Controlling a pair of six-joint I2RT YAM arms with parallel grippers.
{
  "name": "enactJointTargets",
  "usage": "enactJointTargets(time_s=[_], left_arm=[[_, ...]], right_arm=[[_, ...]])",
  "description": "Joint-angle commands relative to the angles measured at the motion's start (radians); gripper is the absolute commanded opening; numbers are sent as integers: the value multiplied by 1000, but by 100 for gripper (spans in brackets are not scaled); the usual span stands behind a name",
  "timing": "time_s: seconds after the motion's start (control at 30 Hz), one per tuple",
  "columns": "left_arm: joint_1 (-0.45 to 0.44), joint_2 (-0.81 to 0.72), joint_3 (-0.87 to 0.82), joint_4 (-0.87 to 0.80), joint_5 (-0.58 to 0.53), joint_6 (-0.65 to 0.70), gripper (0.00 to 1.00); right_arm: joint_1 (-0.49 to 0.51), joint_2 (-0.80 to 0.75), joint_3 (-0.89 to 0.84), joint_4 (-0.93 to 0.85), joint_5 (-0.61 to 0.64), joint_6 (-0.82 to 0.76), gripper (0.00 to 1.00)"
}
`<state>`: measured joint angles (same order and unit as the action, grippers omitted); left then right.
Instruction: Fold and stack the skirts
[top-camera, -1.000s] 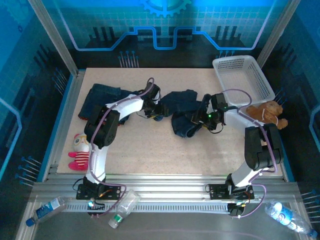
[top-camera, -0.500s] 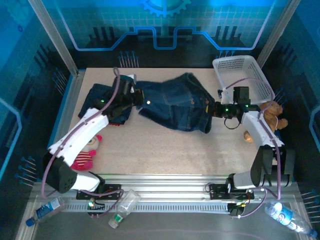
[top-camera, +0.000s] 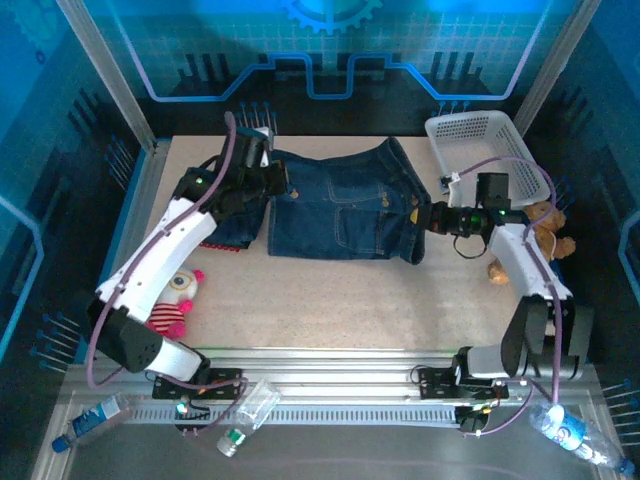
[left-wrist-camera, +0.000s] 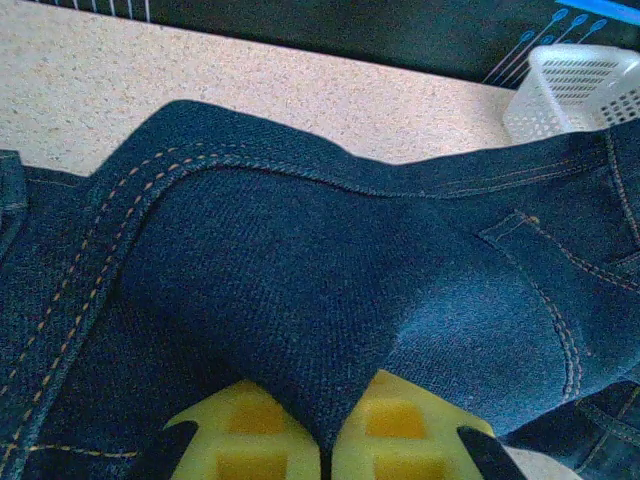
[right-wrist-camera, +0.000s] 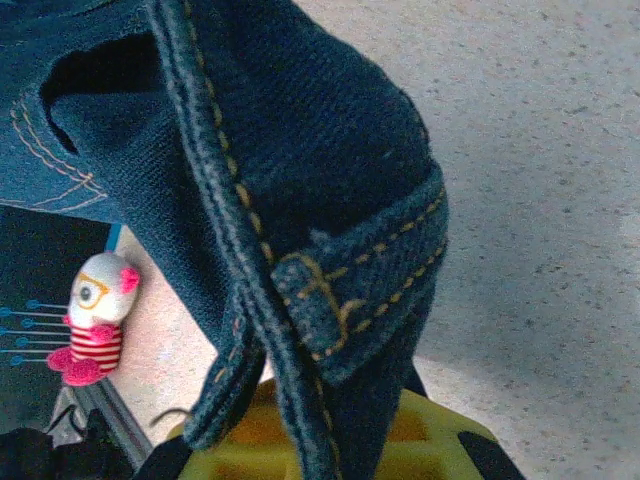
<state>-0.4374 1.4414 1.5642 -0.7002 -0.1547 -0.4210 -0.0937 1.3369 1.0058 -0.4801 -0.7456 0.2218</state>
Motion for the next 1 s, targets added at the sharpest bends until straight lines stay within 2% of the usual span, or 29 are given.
enactJointTargets(time_s=[0.0,0.1,0.2,0.27,0.33,0.37,0.4,0.47,0.5,0.53,0.6,0.63,0.67,0.7,0.73,0.77,0.9,0.97], left_arm=[[12,-111,72,-51,-38,13,0],[13,-87,131,-86,-2,-17,0],[12,2,181,-53,77,-18,0],[14,117,240,-67,82,6,2],[24,270,335,-96,107,32,7],[29,359,401,-121,126,42,18],[29,430,462,-147,136,54,33],[26,559,604,-230,153,66,71],[26,588,647,-252,151,68,82],[29,598,662,-257,139,71,86],[31,573,618,-232,99,73,96],[37,552,577,-211,88,70,99],[47,522,522,-182,89,62,99],[62,491,462,-154,99,48,99],[79,465,408,-131,107,34,99],[95,436,343,-105,119,16,99],[177,341,132,-45,171,-55,99],[206,307,53,-36,185,-72,99]], right_arm=[[-15,-102,-36,-64,-95,27,0],[-14,-119,-80,-44,-100,53,0],[-14,-49,-85,12,-80,87,0],[-12,48,-55,42,-18,120,5],[-7,127,-23,74,49,159,18],[0,162,-4,88,90,189,25],[6,185,12,94,123,210,36],[31,205,46,71,213,232,74],[45,203,60,39,269,229,79],[66,194,68,7,341,221,80],[105,164,63,-51,483,218,82],[117,153,56,-67,516,220,83],[127,139,42,-75,532,220,88],[135,130,27,-72,523,216,88],[140,130,16,-68,497,207,97],[146,134,8,-70,480,195,100],[174,184,-2,-118,534,192,99],[177,210,-16,-91,476,204,93]])
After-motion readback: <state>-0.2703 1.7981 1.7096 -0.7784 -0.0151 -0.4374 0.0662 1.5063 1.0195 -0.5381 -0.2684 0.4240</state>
